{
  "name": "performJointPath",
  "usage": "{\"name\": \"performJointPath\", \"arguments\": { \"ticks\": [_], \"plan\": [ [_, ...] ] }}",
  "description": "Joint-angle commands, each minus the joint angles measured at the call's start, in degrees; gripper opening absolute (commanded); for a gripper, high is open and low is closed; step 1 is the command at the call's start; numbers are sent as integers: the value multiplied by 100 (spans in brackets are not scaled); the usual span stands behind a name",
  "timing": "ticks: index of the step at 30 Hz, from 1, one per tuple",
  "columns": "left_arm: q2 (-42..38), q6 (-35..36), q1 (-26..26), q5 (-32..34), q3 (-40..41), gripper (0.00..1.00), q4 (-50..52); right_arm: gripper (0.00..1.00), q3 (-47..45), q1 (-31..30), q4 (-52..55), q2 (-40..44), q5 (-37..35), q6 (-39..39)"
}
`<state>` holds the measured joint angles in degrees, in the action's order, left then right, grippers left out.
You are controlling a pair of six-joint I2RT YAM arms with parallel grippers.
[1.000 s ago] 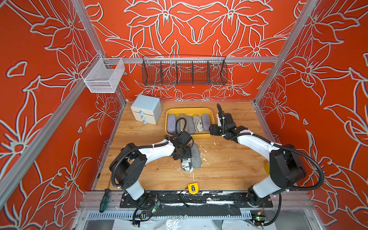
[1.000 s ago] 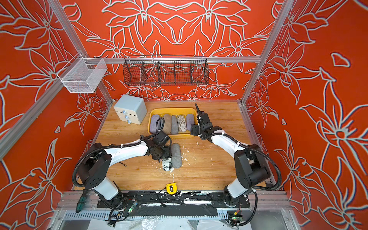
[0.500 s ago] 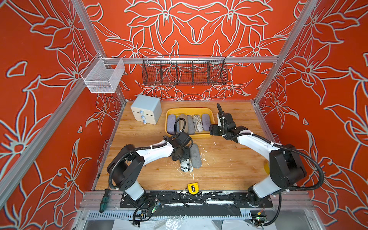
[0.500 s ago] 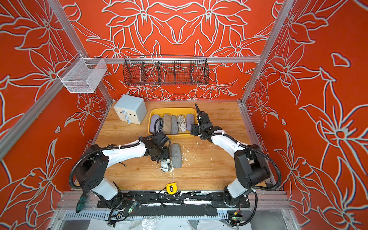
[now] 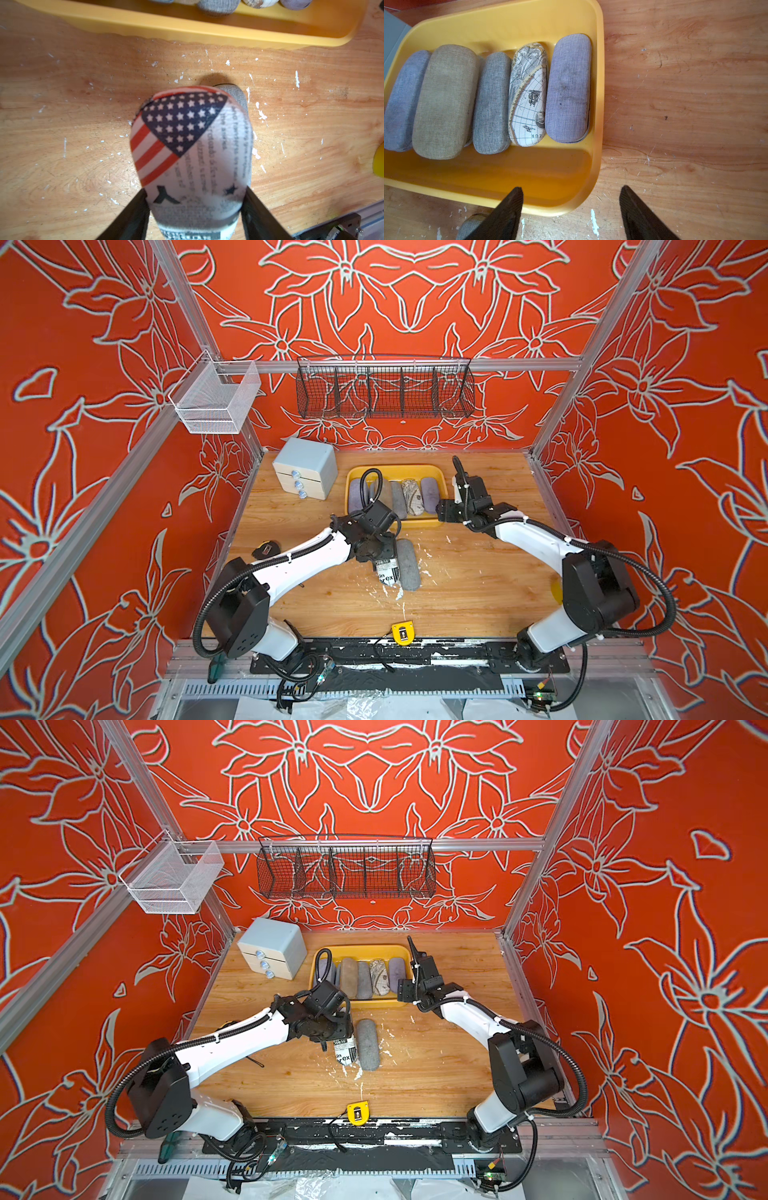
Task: Put the glasses cases into the storage boxes
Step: Pick up the glasses case at the center of the board, then place the glasses case in the storage box.
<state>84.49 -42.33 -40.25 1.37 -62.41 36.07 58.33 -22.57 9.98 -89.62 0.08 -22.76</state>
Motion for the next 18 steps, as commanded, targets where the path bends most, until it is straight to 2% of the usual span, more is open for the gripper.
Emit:
{"name": "performJointPath", "arguments": {
  "ticks": [1, 10, 18],
  "plan": [
    [-38, 133, -36, 211, -277, 65, 218, 76, -67, 24, -44, -45, 9, -65],
    [496, 583, 60, 313, -1391, 66, 339, 76, -39, 23, -2, 53, -18, -33],
    [1463, 987, 475, 74, -2644, 65, 429, 76, -76, 24, 145, 317, -198, 68]
  ]
}}
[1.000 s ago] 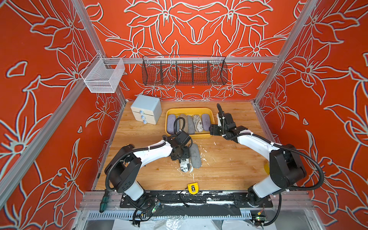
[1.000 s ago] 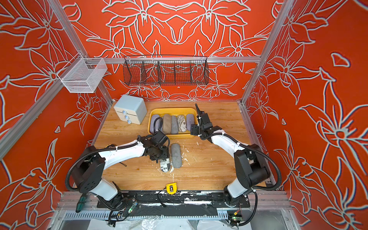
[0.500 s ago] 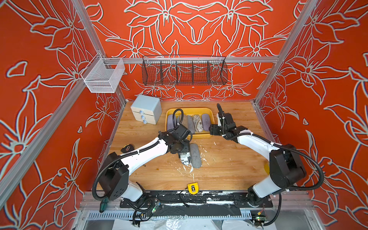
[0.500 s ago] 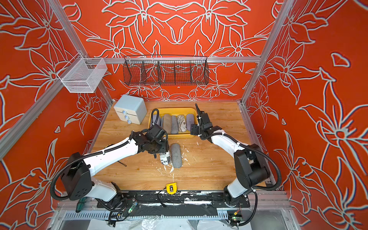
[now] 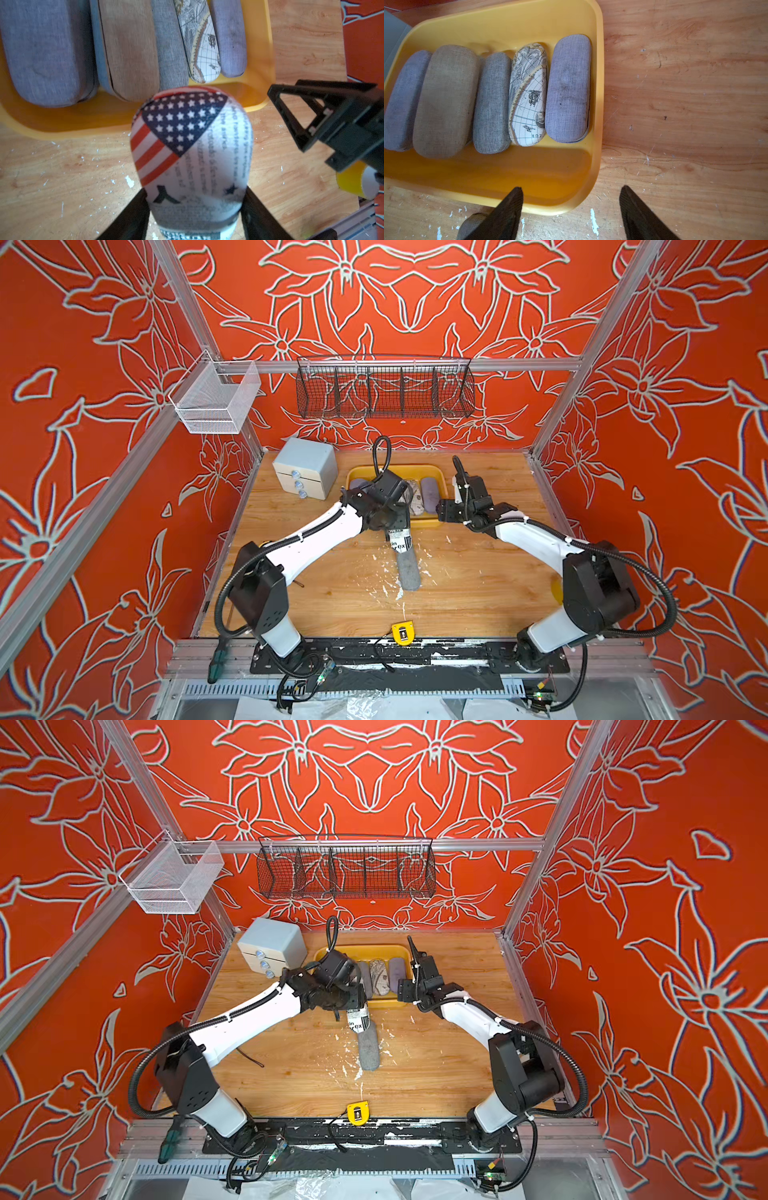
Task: Put the glasses cases into the storage boxes
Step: Place the glasses case in the storage box.
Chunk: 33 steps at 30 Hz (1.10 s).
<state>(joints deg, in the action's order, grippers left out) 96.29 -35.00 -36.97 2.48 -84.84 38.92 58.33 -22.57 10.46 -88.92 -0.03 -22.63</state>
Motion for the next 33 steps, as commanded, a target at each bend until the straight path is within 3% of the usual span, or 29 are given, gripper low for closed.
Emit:
{"name": "performJointPath", "arguments": {
  "ticks": [1, 17, 33],
  "plan": [
    [407, 301, 191, -37, -561, 65, 180, 76, -89, 24, 110, 284, -205, 66],
    [2533, 768, 695, -261, -3089, 64, 841, 76, -198, 42, 163, 376, -404, 209],
    [3685, 863, 910, -380, -3733, 65, 784, 76, -216, 63, 140, 262, -401, 162]
  ]
}}
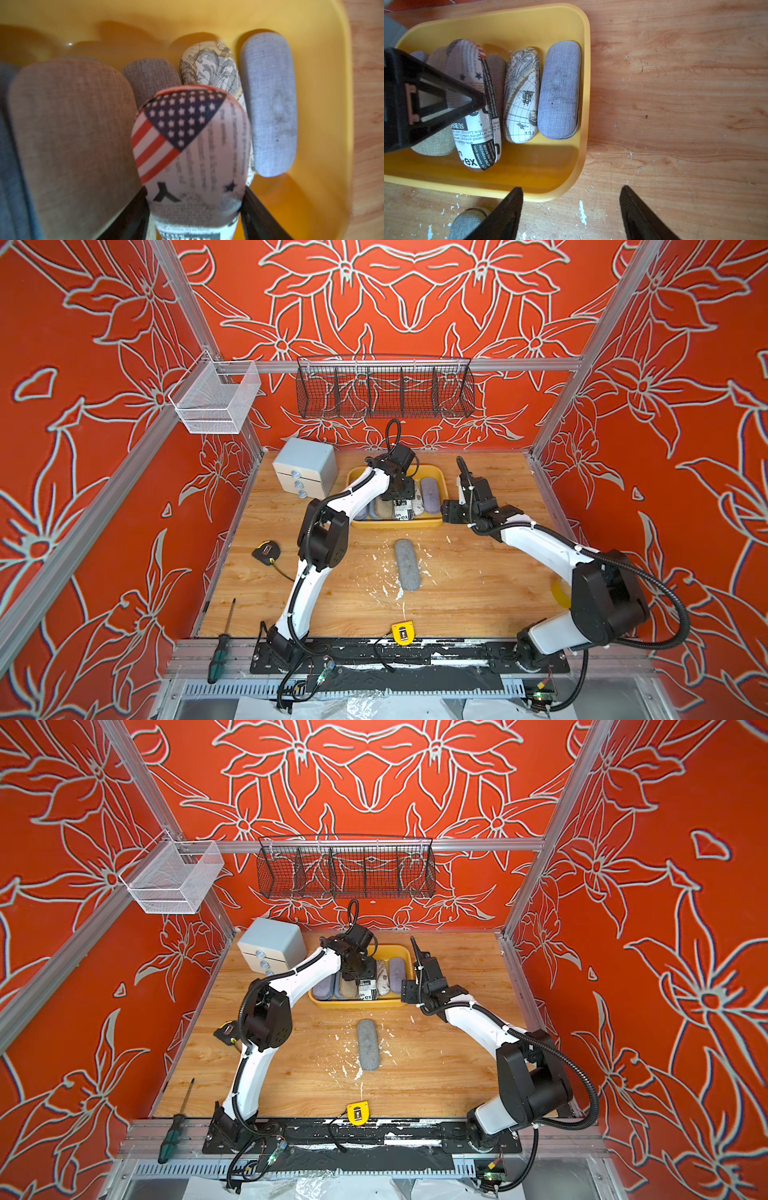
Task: Put the glasses cases into the storage boxes
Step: Place the glasses case in the storage box.
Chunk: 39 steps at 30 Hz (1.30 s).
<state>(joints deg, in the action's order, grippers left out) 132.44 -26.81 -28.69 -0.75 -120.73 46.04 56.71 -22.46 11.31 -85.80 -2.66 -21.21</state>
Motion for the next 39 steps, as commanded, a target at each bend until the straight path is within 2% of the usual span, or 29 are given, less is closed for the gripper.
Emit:
{"name": "performJointPath", "arguments": {
  "ticks": [1, 23, 32, 39],
  "plan": [
    [93, 32, 104, -65, -145, 65, 72, 76, -55, 57, 55, -59, -140, 21],
    [209, -99, 320, -285, -443, 72, 224, 76, 104, 67, 47, -218, -55, 38],
    [-414, 25, 320, -528, -333, 77, 54, 76, 17, 28, -66, -43, 404, -21],
    [-1110, 156, 320, -631, -22, 83, -131, 79, -110, -435, -14, 46, 373, -34]
  ]
}}
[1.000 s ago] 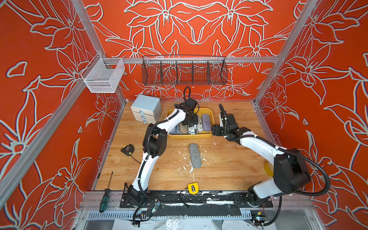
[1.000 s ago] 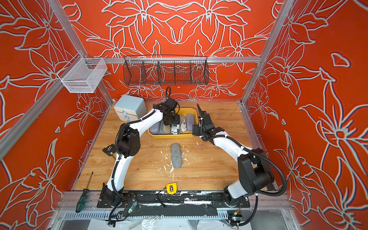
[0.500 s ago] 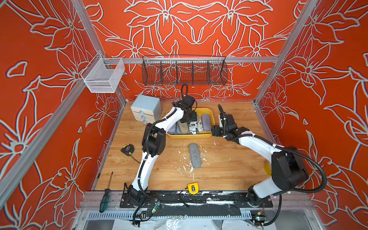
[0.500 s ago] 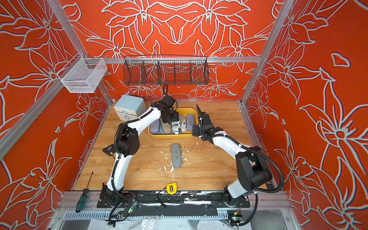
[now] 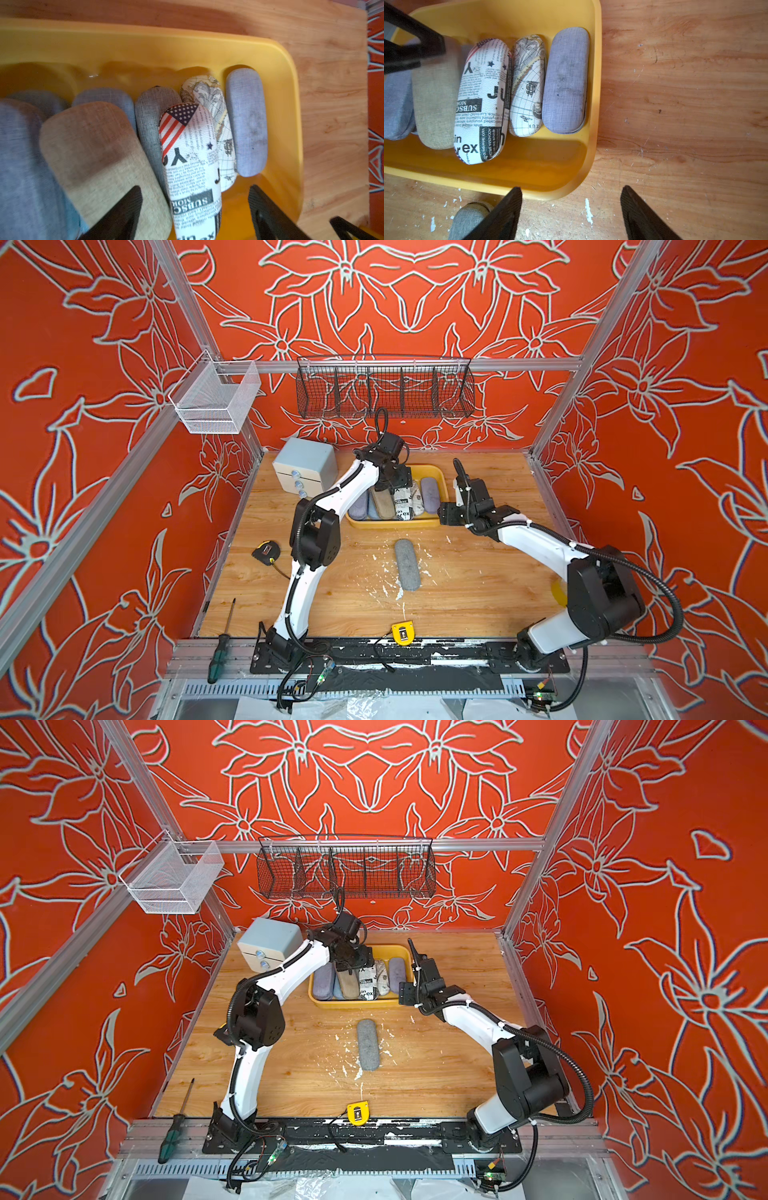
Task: Put the glasses cases into the storage boxes
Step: Place the glasses case in the storage box, then pick up the glasses case at the center of the board.
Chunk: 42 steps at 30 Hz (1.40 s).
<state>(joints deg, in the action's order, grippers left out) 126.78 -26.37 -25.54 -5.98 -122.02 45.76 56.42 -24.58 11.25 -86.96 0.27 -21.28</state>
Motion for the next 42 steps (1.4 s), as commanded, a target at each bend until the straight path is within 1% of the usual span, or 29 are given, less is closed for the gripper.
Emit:
{"name": "performJointPath", "arguments": {
  "ticks": [1, 8, 10, 17, 24, 31, 38, 42],
  "plan": [
    [-663, 111, 5, -134, 209, 83, -163, 79, -94, -322, 17, 162, 67, -54],
    [-1576, 108, 5, -172, 1119, 84, -585, 82, -192, -1121, 121, 11, -57, -296],
    [-1867, 112, 5, -100, 1458, 85, -709, 84, -210, -1306, 147, -63, -75, -401],
    [-2781, 91, 5, 169, 2533, 86, -992, 90, -128, -1791, 149, -368, -67, -560],
    [-3507, -58, 5, 387, 3684, 86, -1279, 90, -27, -2196, 189, -735, -63, -737],
    [-3753, -155, 5, 449, 4196, 86, -1398, 90, 43, -2511, 280, -997, -130, -921],
    [-3716, -172, 5, 431, 4308, 87, -1456, 88, 176, -2674, 521, -1210, -274, -970],
    [-3667, -177, 5, 455, 4327, 87, -1471, 83, 229, -2732, 620, -1339, -406, -1036]
  ]
}}
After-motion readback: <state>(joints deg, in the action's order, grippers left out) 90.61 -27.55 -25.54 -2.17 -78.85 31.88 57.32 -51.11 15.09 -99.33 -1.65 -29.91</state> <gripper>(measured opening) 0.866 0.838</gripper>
